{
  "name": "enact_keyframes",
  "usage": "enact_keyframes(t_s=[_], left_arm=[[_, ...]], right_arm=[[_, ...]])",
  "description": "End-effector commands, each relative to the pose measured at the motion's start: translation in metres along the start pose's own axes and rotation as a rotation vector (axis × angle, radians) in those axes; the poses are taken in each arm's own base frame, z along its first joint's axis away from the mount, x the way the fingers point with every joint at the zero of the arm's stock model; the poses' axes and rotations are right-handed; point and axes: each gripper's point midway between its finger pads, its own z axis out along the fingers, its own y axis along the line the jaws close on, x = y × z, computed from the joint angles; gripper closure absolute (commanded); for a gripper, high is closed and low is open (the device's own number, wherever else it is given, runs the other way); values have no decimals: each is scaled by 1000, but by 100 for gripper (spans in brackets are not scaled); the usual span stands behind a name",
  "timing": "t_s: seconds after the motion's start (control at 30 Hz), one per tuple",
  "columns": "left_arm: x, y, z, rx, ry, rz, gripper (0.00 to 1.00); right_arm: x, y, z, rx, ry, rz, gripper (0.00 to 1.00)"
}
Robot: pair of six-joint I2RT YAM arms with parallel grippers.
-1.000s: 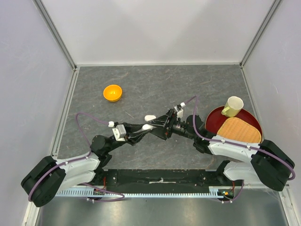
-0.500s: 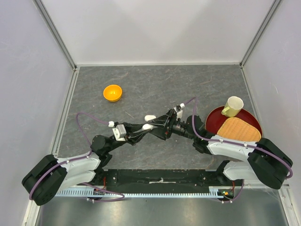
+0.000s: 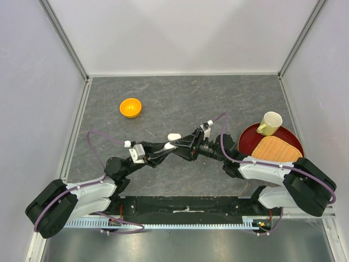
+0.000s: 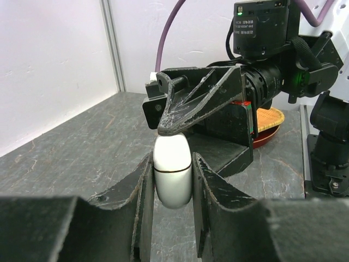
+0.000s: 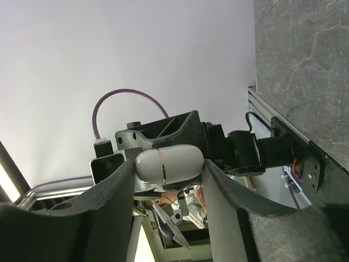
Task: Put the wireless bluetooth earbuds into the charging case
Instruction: Pick up the charging case at the center of the board.
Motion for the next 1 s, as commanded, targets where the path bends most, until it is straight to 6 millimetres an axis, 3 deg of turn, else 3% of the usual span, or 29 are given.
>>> enact_keyframes(t_s=[0.0, 0.27, 0.57, 0.97], left_arm=[[-58, -5, 6, 33, -219, 101, 96], [-53, -6, 10, 46, -200, 72, 84], [-47, -5, 18, 55, -153, 43, 67], [-43, -5, 21, 68, -123, 35, 55]], right_arm=[[11, 36, -4, -148, 48, -15, 55], [9, 39, -6, -162, 30, -42, 74], [5, 38, -7, -140, -3, -74, 77], [3, 38, -6, -128, -25, -107, 78]])
